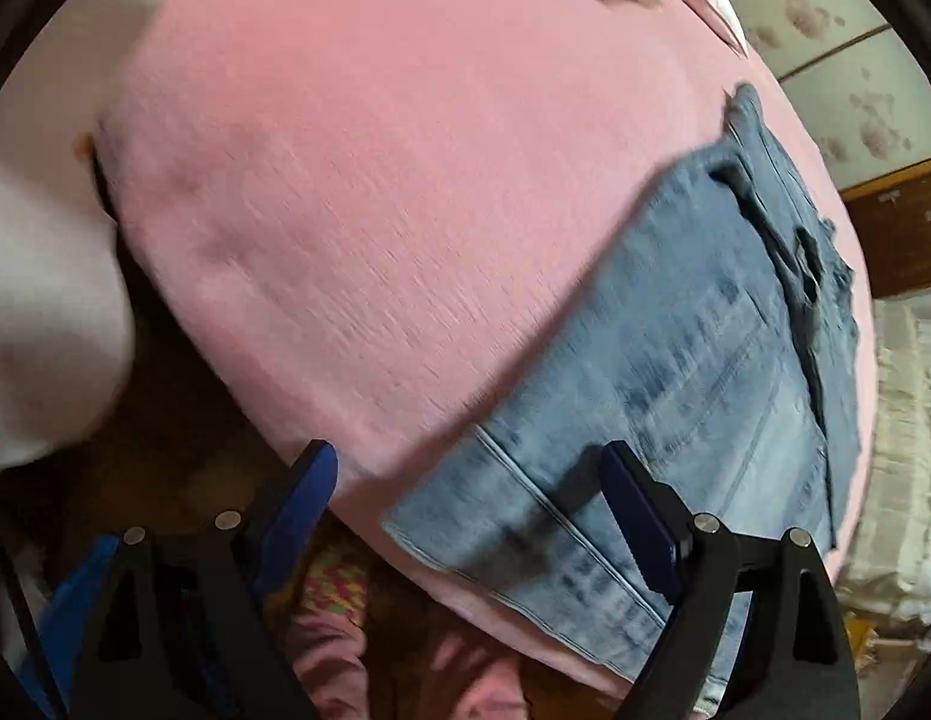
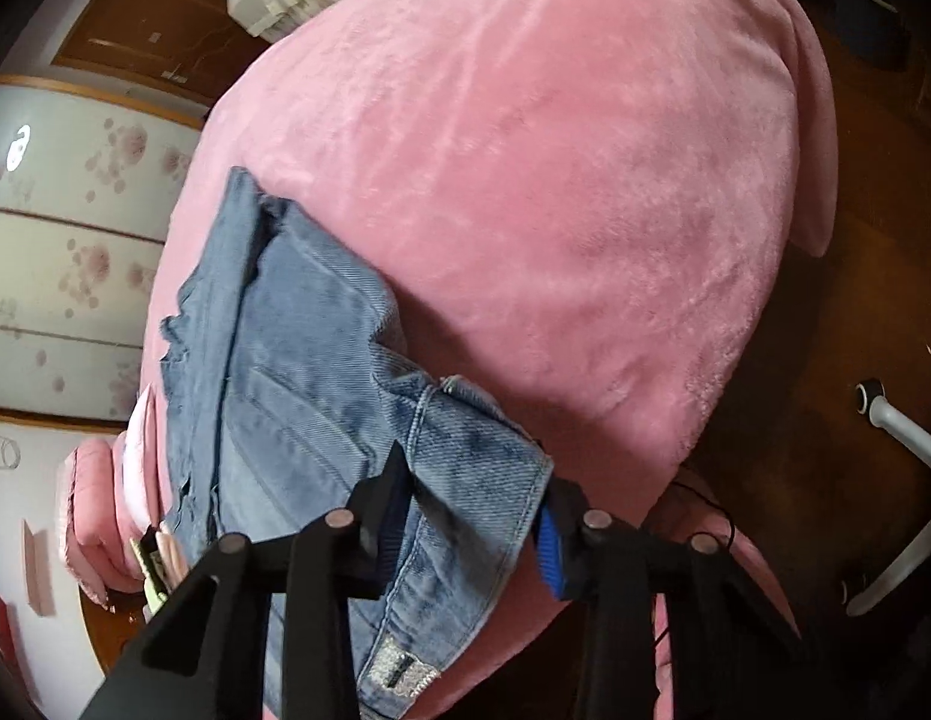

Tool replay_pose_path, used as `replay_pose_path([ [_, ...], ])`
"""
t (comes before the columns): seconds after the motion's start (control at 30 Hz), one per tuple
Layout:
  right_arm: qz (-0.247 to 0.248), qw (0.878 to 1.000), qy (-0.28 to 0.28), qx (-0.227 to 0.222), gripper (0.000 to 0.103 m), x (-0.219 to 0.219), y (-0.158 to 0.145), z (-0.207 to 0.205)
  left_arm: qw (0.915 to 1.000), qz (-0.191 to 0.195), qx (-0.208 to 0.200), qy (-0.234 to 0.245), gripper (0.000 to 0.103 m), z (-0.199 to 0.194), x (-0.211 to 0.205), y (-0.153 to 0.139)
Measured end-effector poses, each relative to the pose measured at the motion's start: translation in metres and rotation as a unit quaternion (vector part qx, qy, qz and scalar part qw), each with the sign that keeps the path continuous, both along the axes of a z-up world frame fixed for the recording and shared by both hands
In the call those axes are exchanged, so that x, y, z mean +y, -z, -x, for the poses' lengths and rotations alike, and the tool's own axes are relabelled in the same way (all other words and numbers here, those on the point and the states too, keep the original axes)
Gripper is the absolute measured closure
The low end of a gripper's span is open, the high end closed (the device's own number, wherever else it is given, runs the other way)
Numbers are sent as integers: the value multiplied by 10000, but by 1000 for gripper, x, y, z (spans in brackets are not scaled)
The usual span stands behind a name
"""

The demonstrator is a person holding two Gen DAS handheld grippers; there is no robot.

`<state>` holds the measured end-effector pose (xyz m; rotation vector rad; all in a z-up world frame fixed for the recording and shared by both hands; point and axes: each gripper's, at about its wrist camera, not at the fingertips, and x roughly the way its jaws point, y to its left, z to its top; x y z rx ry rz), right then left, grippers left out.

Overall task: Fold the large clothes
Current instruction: 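Grasp the hem with both grippers and lift it toward the collar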

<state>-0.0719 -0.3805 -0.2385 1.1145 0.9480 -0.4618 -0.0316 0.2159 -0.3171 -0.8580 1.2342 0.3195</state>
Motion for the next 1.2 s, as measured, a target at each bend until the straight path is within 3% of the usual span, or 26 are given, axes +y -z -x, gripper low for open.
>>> replay_pose_path([
  [0.13,9,9996,-258,-145,69,1,-18,-6,9993,-327,-123,142,31,-4,-16,-11],
  [0.23,-71,9961,-661,-577,69,4,-38,-15,9991,-400,39,116,41,-8,-26,-14],
  [0.3,-50,9916,-1031,-778,69,10,-53,-24,9995,-201,233,45,55,-11,-28,-13],
  [0.33,-12,9889,-1229,-841,69,14,-60,-31,9995,-156,262,23,74,-10,-28,-14],
  [0.37,11,9868,-1357,-885,69,17,-66,-35,9994,-118,320,-24,84,-10,-29,-16],
  [0.4,9,9846,-1478,-935,70,20,-71,-41,9994,-71,321,-58,87,-10,-30,-19],
  [0.53,-190,9794,-1625,-1183,71,30,-85,-61,9995,-19,276,-127,89,-13,-35,-33],
  [0.6,-305,9781,-1579,-1321,72,31,-92,-67,9988,263,192,-362,90,-14,-32,-42],
  [0.73,-637,9733,-1413,-1692,72,29,-108,-77,9948,692,-388,-646,90,-32,-30,-81],
  [0.83,-736,9700,-1319,-1907,73,26,-120,-90,9919,592,-924,-645,90,-52,-31,-118],
  [1.0,-1144,9591,-1003,-2386,74,7,-138,-116,9800,550,-1837,-535,91,-99,-33,-185],
  [1.2,-1662,9429,-660,-2810,74,-18,-150,-159,9733,383,-2242,-303,91,-164,-29,-242],
])
